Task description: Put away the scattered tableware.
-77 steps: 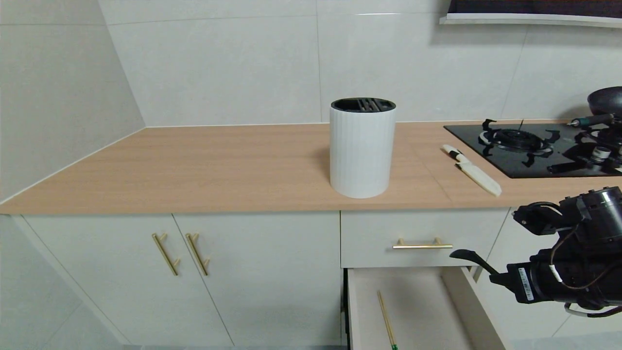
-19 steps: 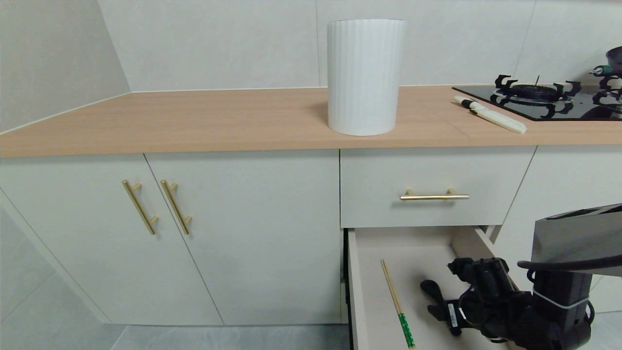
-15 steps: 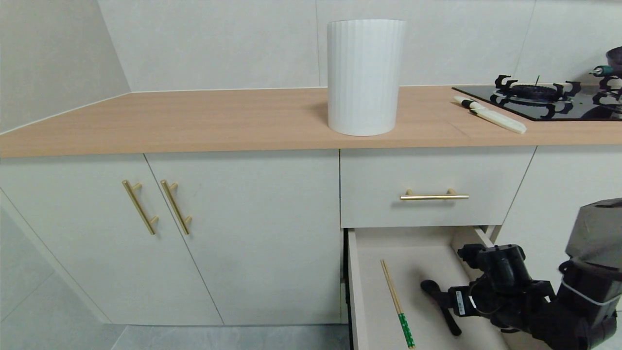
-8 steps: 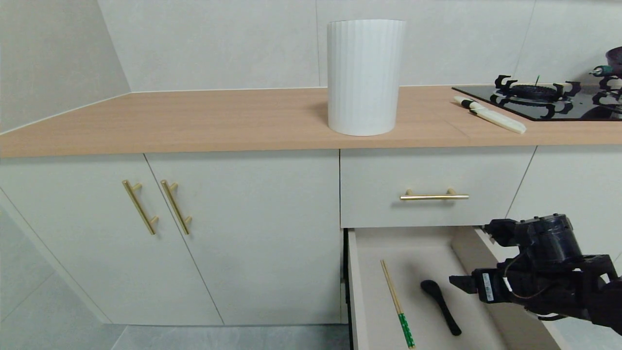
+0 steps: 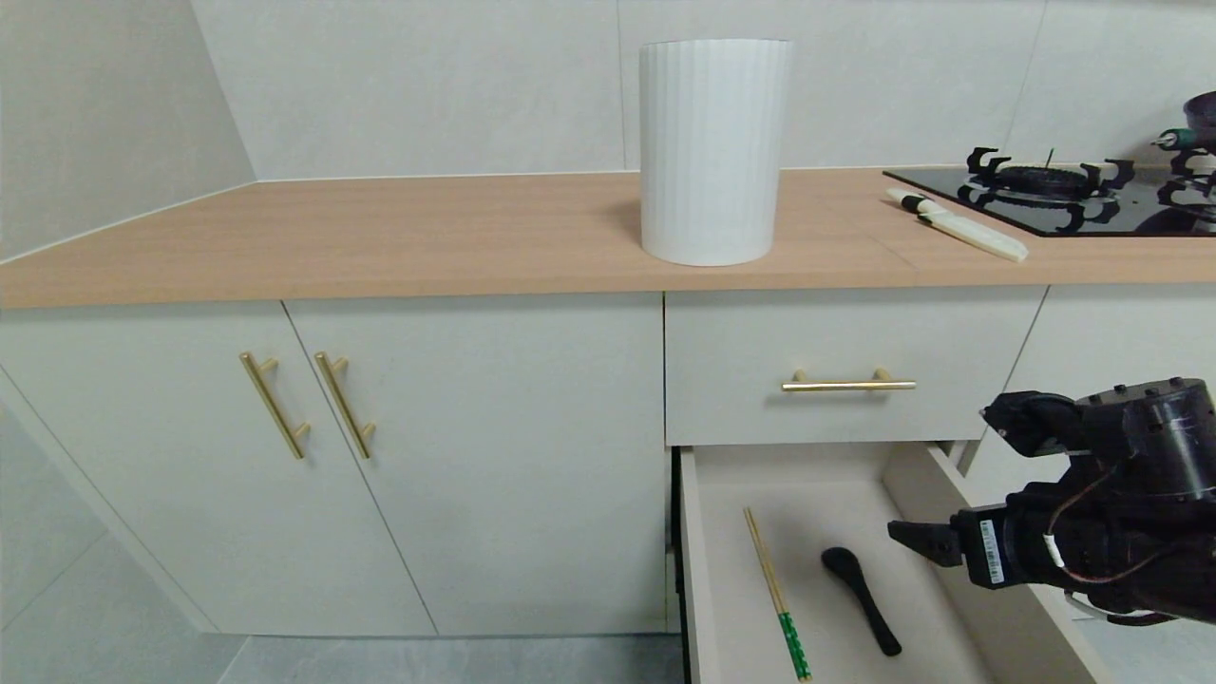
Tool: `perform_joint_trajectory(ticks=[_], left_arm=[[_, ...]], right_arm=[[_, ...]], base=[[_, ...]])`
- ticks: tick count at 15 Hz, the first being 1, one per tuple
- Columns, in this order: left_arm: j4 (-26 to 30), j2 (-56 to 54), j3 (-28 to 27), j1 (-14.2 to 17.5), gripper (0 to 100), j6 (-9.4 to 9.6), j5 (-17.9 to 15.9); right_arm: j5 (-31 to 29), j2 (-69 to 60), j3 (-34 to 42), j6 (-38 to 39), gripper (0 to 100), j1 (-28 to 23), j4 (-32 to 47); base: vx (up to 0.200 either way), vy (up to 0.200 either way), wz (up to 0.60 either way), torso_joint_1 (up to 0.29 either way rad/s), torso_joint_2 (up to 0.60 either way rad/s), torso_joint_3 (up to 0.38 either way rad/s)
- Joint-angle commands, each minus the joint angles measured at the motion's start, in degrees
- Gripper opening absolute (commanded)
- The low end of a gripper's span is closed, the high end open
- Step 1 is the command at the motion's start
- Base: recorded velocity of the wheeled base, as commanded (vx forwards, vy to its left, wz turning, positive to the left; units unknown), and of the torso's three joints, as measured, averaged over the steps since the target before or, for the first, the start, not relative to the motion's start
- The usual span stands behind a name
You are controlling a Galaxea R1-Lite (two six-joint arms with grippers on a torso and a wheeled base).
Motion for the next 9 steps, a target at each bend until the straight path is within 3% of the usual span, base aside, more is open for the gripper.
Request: perform_joint_trajectory(ticks=[1, 9], left_arm=[[0.02, 0.07, 0.01, 0.01, 100, 0.02, -0.02], [0.02, 0.07, 0.01, 0.01, 100, 0.02, -0.02]], right_arm=[[-0.07, -1.33, 0.05, -0.01, 100, 0.48, 0.01], [-0.07, -1.77, 0.14, -0.10, 100, 1.89, 2.03]], base=[[0.000, 0.000, 0.00, 0.000, 0.00, 0.000], [-0.200, 0.000, 0.00, 0.004, 0.00, 0.003]])
